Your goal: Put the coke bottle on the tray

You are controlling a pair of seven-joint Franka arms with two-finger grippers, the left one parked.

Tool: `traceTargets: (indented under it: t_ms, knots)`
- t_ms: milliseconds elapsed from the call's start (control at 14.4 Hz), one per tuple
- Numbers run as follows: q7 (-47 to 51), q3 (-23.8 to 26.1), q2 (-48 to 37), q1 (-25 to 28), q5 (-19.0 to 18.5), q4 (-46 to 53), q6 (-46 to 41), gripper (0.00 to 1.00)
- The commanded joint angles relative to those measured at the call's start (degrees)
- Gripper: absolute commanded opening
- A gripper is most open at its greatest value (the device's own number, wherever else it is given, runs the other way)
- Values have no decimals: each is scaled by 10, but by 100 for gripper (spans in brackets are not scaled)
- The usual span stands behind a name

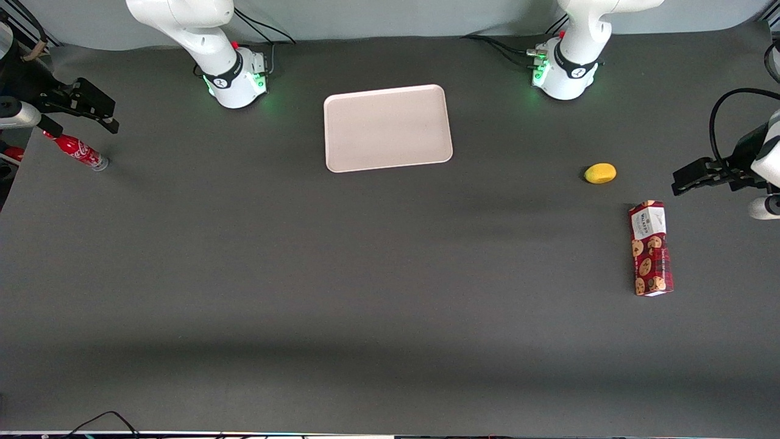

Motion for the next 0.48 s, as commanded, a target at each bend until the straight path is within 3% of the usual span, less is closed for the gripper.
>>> traceTargets:
  t_ms: [0,415]
  knots:
    - [14,4,3,2,6,16,-27,100]
    - [3,-5,-2,2,0,19,-30,100]
